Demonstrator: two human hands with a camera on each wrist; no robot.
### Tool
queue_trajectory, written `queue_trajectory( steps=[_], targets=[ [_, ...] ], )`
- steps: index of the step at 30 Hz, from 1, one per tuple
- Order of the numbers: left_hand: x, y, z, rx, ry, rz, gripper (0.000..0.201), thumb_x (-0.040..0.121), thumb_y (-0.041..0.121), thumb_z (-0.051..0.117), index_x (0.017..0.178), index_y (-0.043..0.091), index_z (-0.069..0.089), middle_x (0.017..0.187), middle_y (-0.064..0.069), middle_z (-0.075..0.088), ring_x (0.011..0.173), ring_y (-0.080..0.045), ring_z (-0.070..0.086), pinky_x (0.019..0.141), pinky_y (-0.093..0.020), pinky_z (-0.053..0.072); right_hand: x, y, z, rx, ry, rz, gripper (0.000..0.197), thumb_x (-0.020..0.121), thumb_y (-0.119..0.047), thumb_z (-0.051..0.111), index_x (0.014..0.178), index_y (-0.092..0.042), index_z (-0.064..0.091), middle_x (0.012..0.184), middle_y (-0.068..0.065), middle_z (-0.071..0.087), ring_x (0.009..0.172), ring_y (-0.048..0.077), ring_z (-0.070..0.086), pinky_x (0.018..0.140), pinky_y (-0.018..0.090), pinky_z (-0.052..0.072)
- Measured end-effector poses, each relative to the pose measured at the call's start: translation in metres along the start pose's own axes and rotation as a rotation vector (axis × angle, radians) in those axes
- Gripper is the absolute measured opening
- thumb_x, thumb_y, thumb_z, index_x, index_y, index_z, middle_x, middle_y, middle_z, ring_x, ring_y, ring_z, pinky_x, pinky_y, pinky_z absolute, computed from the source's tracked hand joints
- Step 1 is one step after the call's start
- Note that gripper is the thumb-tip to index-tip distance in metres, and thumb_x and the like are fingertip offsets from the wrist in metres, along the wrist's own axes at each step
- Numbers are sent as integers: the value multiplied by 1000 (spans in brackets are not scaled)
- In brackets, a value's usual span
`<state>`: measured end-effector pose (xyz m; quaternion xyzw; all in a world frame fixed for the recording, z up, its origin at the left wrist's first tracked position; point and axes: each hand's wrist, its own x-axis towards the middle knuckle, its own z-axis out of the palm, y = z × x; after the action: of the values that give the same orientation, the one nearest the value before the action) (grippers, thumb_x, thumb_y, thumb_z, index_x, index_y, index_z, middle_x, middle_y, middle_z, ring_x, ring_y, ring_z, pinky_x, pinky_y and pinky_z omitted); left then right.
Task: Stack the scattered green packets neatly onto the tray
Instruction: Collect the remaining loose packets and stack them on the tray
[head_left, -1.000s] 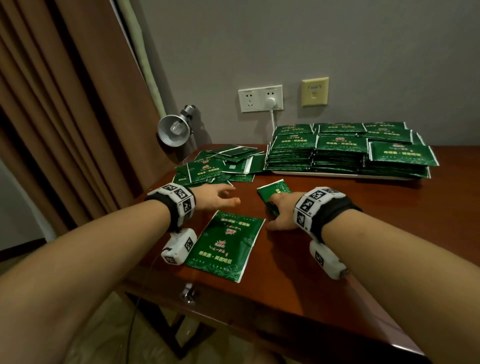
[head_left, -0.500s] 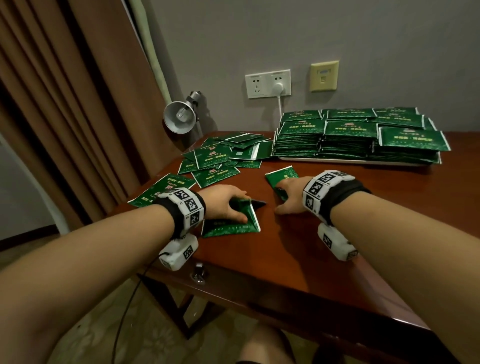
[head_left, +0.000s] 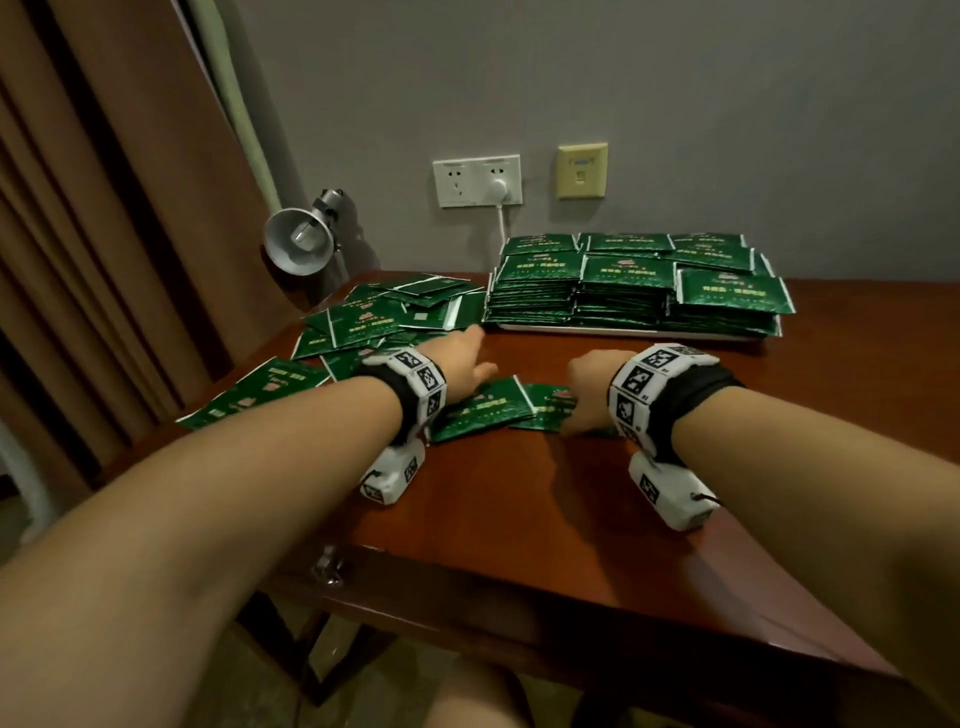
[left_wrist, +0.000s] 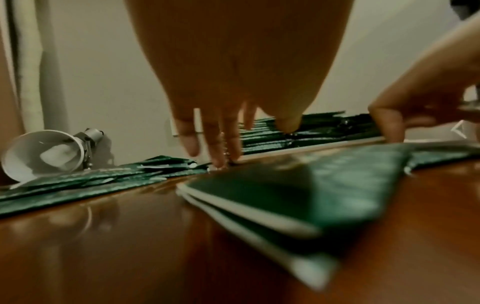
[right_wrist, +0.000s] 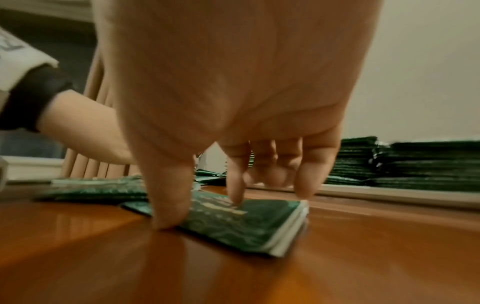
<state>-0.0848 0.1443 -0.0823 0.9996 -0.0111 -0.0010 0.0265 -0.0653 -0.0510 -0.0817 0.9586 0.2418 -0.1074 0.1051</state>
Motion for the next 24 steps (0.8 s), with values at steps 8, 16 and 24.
queue_trajectory(
  steps=[8,16,24],
  targets=[
    [-6,6,13,262,-292,-82,111,61,82,63,146,18,30,138,-12,38,127,-31,38,103,-46,38,9,-6,-5,-29,-48,-20,81,66,-69,68,124,-15,53,115,8,58,104,28,57,91,43,52],
    [-13,4,16,-158,-169,29,73,68,42,81,123,18,38,103,2,60,88,-15,63,78,-38,58,-2,-2,6,175,-63,-33,87,65,-61,76,123,-12,33,103,5,59,90,24,62,77,40,56],
    [4,7,-14,-97,-58,121,87,69,41,81,139,18,36,126,-2,50,101,-17,59,83,-34,55,-8,27,-5,164,105,20,82,70,-61,71,129,-15,39,122,9,45,104,26,53,85,40,50]
  ],
)
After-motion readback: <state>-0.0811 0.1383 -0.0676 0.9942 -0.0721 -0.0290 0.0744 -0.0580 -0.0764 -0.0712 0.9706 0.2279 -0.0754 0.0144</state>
